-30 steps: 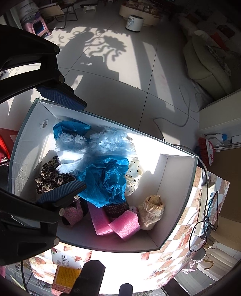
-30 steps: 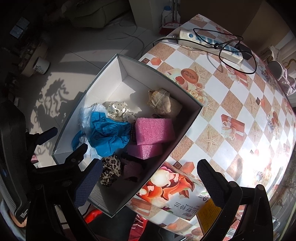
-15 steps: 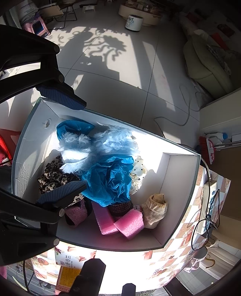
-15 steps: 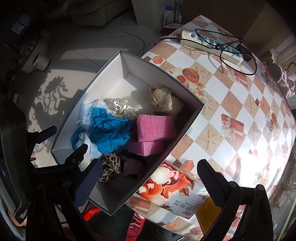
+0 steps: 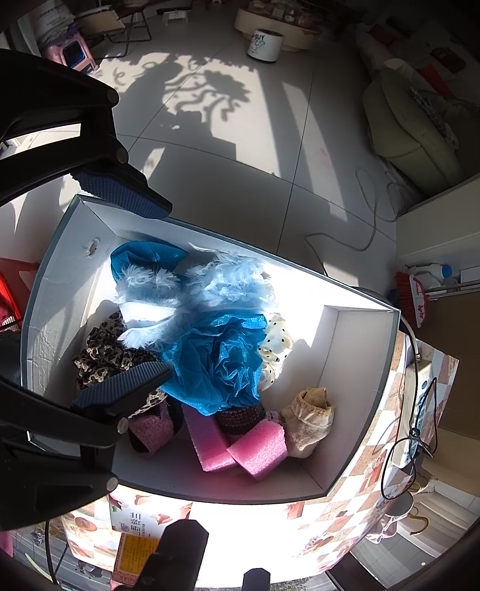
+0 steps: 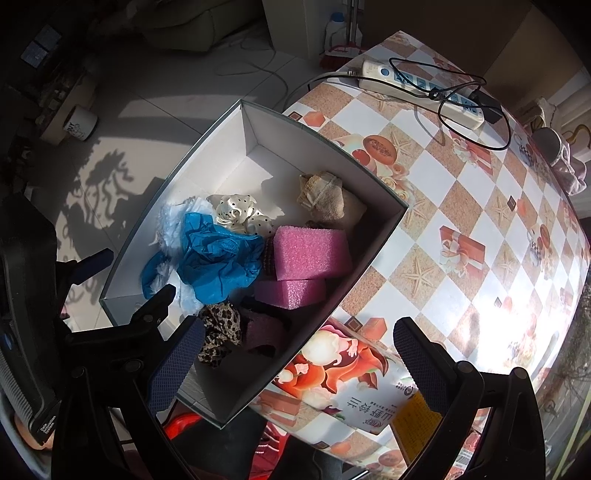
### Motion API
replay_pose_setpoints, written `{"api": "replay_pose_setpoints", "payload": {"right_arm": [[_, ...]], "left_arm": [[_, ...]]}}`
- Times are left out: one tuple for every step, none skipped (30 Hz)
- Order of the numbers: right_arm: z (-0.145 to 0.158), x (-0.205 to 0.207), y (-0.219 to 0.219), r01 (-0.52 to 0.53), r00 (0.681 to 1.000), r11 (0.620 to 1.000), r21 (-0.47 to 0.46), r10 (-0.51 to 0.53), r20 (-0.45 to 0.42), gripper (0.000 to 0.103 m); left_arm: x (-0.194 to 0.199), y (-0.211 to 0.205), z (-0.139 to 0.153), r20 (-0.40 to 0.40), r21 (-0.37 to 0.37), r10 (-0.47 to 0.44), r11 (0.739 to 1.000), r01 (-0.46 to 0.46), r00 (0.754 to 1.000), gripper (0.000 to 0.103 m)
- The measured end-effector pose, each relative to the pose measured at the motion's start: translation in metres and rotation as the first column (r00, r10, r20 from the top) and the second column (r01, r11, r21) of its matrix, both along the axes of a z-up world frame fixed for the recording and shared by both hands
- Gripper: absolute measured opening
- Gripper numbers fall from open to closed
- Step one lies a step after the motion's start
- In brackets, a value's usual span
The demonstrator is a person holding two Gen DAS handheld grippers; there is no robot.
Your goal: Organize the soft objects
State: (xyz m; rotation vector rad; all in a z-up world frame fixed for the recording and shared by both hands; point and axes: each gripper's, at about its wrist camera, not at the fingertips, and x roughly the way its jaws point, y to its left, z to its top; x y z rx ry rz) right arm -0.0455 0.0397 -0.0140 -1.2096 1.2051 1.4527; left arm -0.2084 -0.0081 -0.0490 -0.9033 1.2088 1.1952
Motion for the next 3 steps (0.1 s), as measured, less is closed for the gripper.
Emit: {"api": "replay_pose_setpoints", "payload": {"right_arm": [[-0.0001,-0.0001,0.0000,0.000,1.000,1.000,-0.001,0.000,0.001,0.103],[-0.0001,-0.0001,-0.0002,0.000,1.000,1.000,-0.001,0.000,0.002,0.103],[-0.0002,0.0002,-0.0003,0.001,1.000,1.000,-0.003,-0.001,0.002,0.103]], "left_arm": [[-0.0008,-0.0005,0.0021,0.032,0.012,-0.007,1.000,0.007,0.999,0.083],[-0.0027,-0.0012,0.0054,0.077,0.025,-0.012,1.000,0.010,0.997,0.083],[-0.0047,-0.0006,0.0085,0.121,0.031,-0.015,0.999,0.012,0.993,0.083]]}}
